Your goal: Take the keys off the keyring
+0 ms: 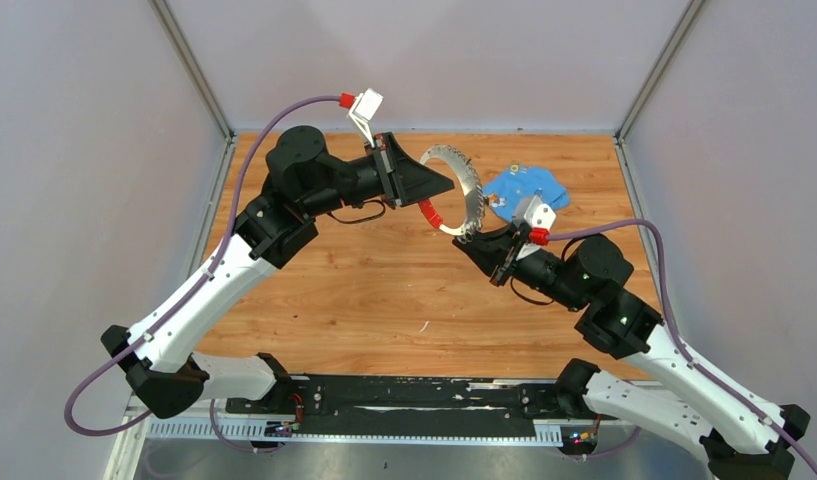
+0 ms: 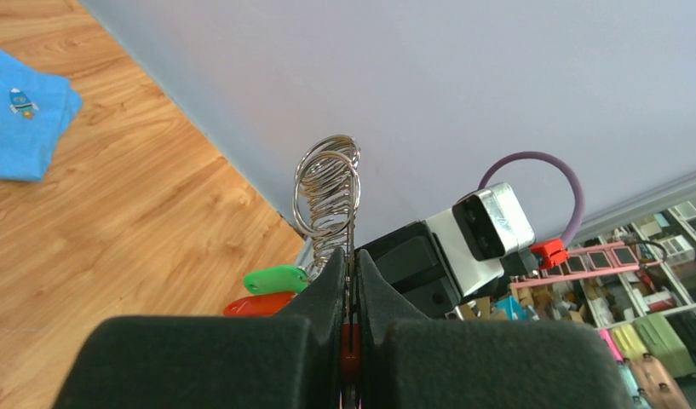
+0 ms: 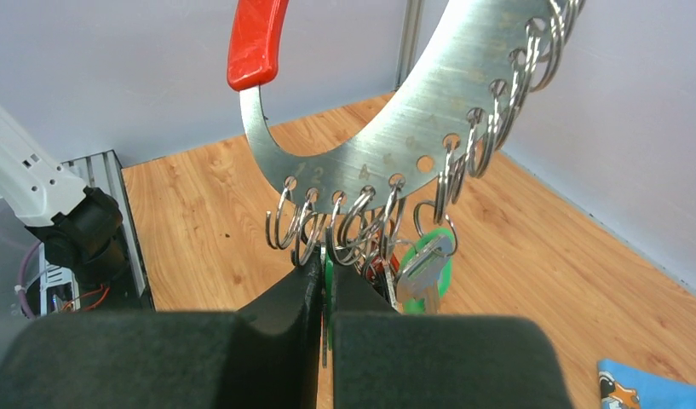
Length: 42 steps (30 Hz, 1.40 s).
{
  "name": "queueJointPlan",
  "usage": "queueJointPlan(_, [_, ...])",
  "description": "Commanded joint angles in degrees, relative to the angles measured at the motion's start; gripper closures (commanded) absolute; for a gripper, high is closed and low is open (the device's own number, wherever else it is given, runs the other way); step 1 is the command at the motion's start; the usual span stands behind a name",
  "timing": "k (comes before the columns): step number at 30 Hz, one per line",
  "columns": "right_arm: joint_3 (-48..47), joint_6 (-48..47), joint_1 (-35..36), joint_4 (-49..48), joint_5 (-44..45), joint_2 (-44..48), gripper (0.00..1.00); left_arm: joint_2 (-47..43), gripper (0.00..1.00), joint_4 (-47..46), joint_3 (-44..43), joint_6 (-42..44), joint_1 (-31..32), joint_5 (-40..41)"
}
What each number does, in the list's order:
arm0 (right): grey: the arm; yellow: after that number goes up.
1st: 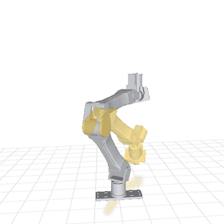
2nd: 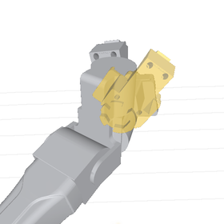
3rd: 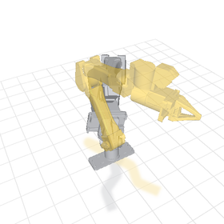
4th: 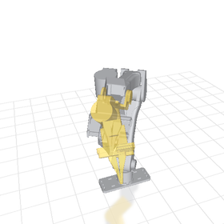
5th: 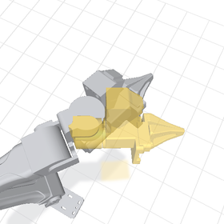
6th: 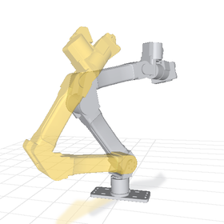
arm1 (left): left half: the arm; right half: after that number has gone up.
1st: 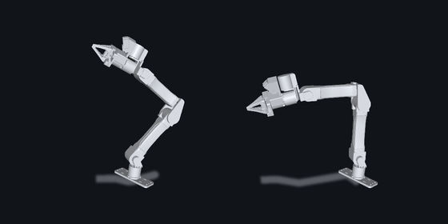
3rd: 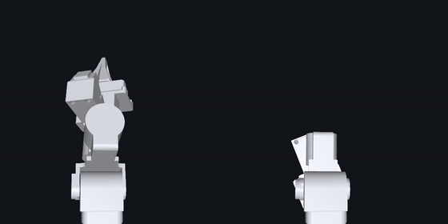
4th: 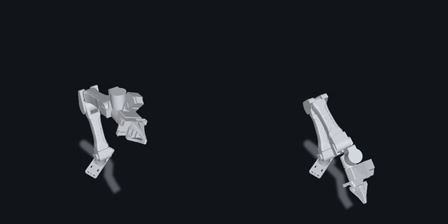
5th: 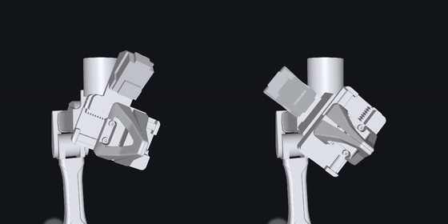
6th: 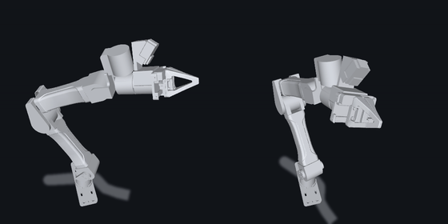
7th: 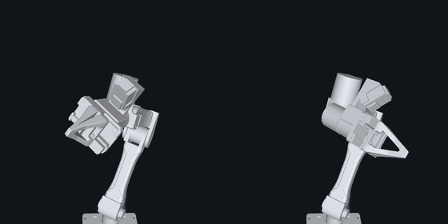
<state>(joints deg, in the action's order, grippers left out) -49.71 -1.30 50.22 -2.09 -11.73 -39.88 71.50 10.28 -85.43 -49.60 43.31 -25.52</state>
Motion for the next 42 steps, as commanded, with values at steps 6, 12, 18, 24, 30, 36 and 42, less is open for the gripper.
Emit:
queueJointPlan(6, [2.8, -0.3, 1.0, -6.6, 3.4, 1.9, 0.99, -1.0, 1.0, -5.1, 0.5, -5.6, 0.5, 0.7])
queueJointPlan(12, [3.4, -0.5, 1.0, -9.4, 3.1, 2.1, 0.99, -1.0, 1.0, -5.9, 1.3, -8.1, 0.5, 0.5])
queueJointPlan(18, [3.6, -0.6, 1.2, -11.0, 3.2, 2.1, 0.99, -1.1, 1.0, -6.6, 1.8, -9.9, 0.5, -0.3])
queueJointPlan(24, [3.9, -0.8, 1.3, -11.9, 3.2, 2.3, 0.99, -0.7, 1.0, -6.9, 1.2, -11.5, 0.4, -1.0])
queueJointPlan(30, [3.9, -1.5, 1.2, -12.3, 3.0, 2.8, 0.99, 0.0, 1.0, -7.4, 1.0, -13.8, -0.1, -2.1])
queueJointPlan(36, [4.0, -2.3, 1.3, -12.8, 2.3, 3.3, 0.99, 0.3, 1.0, -7.3, 0.8, -14.6, -0.6, -2.6])
queueJointPlan(42, [4.2, -2.8, 1.3, -13.5, 1.0, 3.5, 0.99, 0.8, 1.0, -7.2, 0.4, -14.9, -0.8, -3.7])
